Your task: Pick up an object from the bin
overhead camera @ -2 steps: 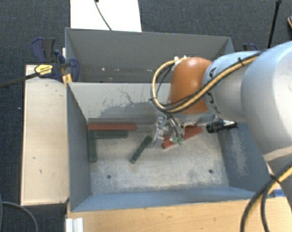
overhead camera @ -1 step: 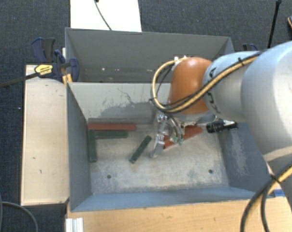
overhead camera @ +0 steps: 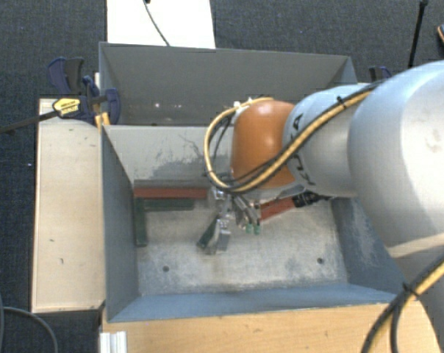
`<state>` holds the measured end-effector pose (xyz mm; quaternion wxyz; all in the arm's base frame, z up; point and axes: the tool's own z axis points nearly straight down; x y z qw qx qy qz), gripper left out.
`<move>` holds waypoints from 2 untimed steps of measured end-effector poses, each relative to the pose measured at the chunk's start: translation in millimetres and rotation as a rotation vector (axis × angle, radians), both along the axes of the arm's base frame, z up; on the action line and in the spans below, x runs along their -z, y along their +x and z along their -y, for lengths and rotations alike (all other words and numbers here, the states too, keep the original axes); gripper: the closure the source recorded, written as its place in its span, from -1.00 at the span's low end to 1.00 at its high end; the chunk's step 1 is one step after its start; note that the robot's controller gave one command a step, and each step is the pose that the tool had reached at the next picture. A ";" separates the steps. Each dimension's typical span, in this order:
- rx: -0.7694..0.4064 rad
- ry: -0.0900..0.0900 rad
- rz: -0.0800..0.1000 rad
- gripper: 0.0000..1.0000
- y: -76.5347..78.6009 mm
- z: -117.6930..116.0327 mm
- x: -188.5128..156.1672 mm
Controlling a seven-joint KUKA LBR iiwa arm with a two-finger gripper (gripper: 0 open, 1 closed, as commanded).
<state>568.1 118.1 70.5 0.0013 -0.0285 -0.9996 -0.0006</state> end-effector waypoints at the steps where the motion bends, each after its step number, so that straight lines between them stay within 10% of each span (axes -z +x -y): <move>1: 0.003 -0.001 0.001 1.00 0.6 1.5 -0.2; 2: -0.019 0.001 0.013 1.00 -30.6 20.6 -184.0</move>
Offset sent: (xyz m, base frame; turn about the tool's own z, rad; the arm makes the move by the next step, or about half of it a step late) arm 0.0000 0.0000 0.0000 0.0000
